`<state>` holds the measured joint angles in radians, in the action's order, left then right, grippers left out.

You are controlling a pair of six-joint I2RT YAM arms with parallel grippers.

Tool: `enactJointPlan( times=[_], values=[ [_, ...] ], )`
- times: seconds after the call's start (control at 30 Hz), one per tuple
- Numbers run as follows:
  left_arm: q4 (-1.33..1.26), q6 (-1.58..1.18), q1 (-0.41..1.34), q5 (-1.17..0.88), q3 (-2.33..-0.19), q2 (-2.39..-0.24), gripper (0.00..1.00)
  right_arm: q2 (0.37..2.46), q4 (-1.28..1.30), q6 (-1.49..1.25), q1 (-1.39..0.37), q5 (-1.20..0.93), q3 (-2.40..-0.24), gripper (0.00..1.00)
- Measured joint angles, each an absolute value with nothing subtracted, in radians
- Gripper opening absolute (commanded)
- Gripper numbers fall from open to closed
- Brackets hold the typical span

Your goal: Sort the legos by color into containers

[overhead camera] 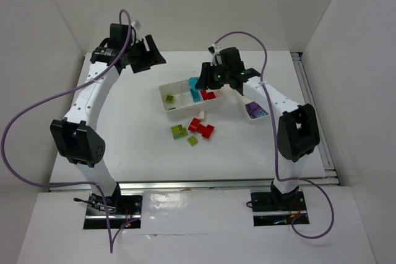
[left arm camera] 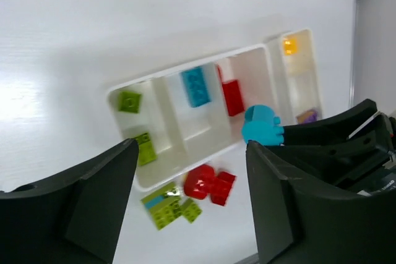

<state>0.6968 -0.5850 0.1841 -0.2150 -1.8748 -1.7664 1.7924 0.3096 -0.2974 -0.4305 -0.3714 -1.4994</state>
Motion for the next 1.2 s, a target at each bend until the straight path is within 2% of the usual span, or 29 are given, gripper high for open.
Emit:
enactJointPlan(
  times=[0.07,0.1,0.17,0.2,0.23,0.3,0.43,0.47,0.63,0.73,0.8,0.97,1.07,1.17,1.2],
  values=[
    [0.704,-0.590,0.166,-0.179,-1.820,-1.737,0.87,1.859,0.313,-0.297,-0.456,-0.346,-1.552,0.08],
    [0.718,-0.591,0.165,-0.168,-1.792,-1.731,0.88,1.894,0.313,-0.298,-0.467,-0.328,-1.580,0.21],
    [0.733,-0.592,0.170,-0.152,-1.734,-1.731,0.88,1.946,0.316,-0.300,-0.480,-0.292,-1.618,0.38],
    [0.744,-0.592,0.173,-0.145,-1.696,-1.730,0.88,1.972,0.317,-0.303,-0.492,-0.263,-1.633,0.57],
    [0.756,-0.592,0.176,-0.135,-1.669,-1.730,0.86,1.987,0.319,-0.310,-0.498,-0.240,-1.639,0.64],
    [0.778,-0.594,0.185,-0.116,-1.620,-1.728,0.84,2.003,0.327,-0.316,-0.505,-0.192,-1.644,0.70],
    [0.785,-0.592,0.214,-0.072,-1.525,-1.669,0.80,2.003,0.337,-0.320,-0.508,-0.120,-1.649,0.71],
    [0.785,-0.590,0.224,-0.063,-1.503,-1.644,0.78,2.003,0.337,-0.320,-0.508,-0.107,-1.649,0.68],
    [0.772,-0.579,0.292,-0.040,-1.437,-1.552,0.69,1.966,0.343,-0.313,-0.508,-0.072,-1.620,0.37],
    [0.731,-0.575,0.342,-0.027,-1.393,-1.538,0.67,1.849,0.340,-0.308,-0.508,-0.061,-1.494,0.32],
    [0.706,-0.571,0.383,-0.019,-1.338,-1.525,0.67,1.745,0.339,-0.296,-0.513,-0.054,-1.401,0.32],
    [0.679,-0.558,0.473,-0.012,-1.215,-1.484,0.71,1.512,0.369,-0.266,-0.576,-0.030,-1.231,0.44],
    [0.678,-0.579,0.469,-0.009,-1.186,-1.461,0.73,1.487,0.379,-0.265,-0.654,-0.010,-1.206,0.50],
    [0.671,-0.612,0.437,0.014,-1.183,-1.439,0.77,1.520,0.379,-0.276,-0.749,0.016,-1.175,0.67],
    [0.667,-0.631,0.428,0.028,-1.182,-1.431,0.79,1.538,0.379,-0.280,-0.778,0.030,-1.167,0.69]
  ],
)
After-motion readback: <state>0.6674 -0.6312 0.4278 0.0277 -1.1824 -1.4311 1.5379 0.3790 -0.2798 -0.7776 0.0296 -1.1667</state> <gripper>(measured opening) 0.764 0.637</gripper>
